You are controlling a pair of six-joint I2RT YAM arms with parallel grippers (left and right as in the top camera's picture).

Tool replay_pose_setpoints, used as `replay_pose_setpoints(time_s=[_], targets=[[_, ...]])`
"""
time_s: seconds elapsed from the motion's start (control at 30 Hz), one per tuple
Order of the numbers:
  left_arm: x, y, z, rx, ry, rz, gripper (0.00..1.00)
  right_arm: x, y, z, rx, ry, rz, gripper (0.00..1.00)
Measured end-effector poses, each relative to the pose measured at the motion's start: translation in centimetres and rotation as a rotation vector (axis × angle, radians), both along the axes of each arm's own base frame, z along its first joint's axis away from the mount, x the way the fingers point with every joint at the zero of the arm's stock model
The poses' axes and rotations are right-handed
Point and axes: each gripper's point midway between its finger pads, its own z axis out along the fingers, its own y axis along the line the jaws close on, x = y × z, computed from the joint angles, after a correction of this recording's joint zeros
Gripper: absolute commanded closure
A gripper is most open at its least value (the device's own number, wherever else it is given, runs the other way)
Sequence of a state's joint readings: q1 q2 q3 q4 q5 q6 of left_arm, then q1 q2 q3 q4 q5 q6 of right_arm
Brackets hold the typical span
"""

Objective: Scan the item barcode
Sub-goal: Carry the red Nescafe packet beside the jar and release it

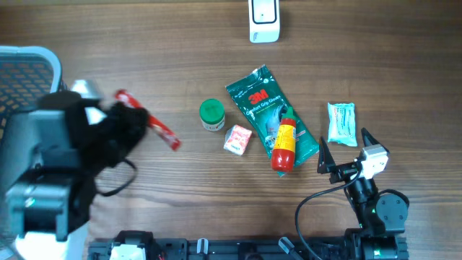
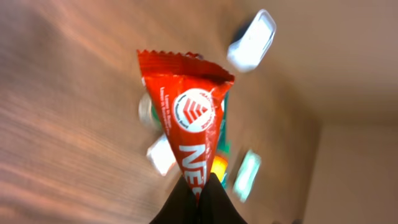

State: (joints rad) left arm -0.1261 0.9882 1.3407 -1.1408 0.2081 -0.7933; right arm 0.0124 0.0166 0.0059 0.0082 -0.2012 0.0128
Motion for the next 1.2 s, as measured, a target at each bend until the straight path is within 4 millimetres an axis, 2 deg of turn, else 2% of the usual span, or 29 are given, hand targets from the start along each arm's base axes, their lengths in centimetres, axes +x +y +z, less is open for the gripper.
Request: replay_pose_setpoints(time_s=[0.13, 0.2, 0.23, 0.33, 0.43, 0.47, 0.53, 0.57, 0.67, 0.7, 0.8, 0.83, 0.9, 0.93, 1.0, 1.07, 1.1, 1.2], targets=[[-0.2, -5.2, -4.8, 0.12, 0.079, -0.175, 0.96, 0.0, 0.0, 0.0, 0.0, 0.0, 0.0, 0.0], [0.1, -8.6, -8.1, 0.187, 0.102, -0.274, 0.96, 0.0, 0.0, 0.0, 0.0, 0.0, 0.0, 0.0], [0.7, -10.7, -10.4, 0.231, 0.101, -0.326, 0.96, 0.0, 0.0, 0.0, 0.0, 0.0, 0.0, 0.0], [1.9, -15.3, -15.2, 0.318, 0.096, -0.456, 0.96, 0.0, 0.0, 0.0, 0.0, 0.0, 0.0, 0.0], [2.9, -19.1, -19.9, 0.386, 0.096, -0.557, 0.96, 0.0, 0.0, 0.0, 0.0, 0.0, 0.0, 0.0], [3.2, -20.0, -21.8, 0.409, 0.108, -0.581, 0.96, 0.0, 0.0, 0.0, 0.0, 0.0, 0.0, 0.0], [3.3, -20.7, -24.4, 0.438, 0.139, -0.607, 0.96, 0.0, 0.0, 0.0, 0.0, 0.0, 0.0, 0.0], [3.1, -21.0, -26.5, 0.461, 0.17, -0.626, 0.96, 0.0, 0.0, 0.0, 0.0, 0.0, 0.0, 0.0], [2.2, -21.2, -29.1, 0.484, 0.222, -0.661, 0.96, 0.0, 0.0, 0.0, 0.0, 0.0, 0.0, 0.0], [2.1, -21.3, -29.3, 0.488, 0.225, -0.667, 0.93, 0.0, 0.0, 0.0, 0.0, 0.0, 0.0, 0.0], [2.0, -21.5, -29.2, 0.492, 0.217, -0.689, 0.69, 0.0, 0.0, 0.0, 0.0, 0.0, 0.0, 0.0], [2.0, -21.5, -29.3, 0.493, 0.217, -0.694, 0.44, 0.0, 0.0, 0.0, 0.0, 0.0, 0.0, 0.0], [2.0, -21.5, -29.2, 0.498, 0.214, -0.702, 0.21, 0.0, 0.0, 0.0, 0.0, 0.0, 0.0, 0.0], [1.8, -21.4, -29.1, 0.498, 0.22, -0.702, 0.16, 0.0, 0.0, 0.0, 0.0, 0.0, 0.0, 0.0], [1.7, -21.2, -28.7, 0.5, 0.22, -0.702, 0.14, 0.0, 0.0, 0.0, 0.0, 0.0, 0.0, 0.0], [1.4, -20.5, -27.1, 0.506, 0.219, -0.697, 0.07, 0.0, 0.0, 0.0, 0.0, 0.0, 0.0, 0.0], [1.1, -19.8, -26.0, 0.513, 0.221, -0.694, 0.0, 0.0, 0.0, 0.0, 0.0, 0.0, 0.0, 0.0], [1.2, -18.5, -21.2, 0.496, 0.148, -0.678, 0.0, 0.0, 0.0, 0.0, 0.0, 0.001, 0.0, 0.0]])
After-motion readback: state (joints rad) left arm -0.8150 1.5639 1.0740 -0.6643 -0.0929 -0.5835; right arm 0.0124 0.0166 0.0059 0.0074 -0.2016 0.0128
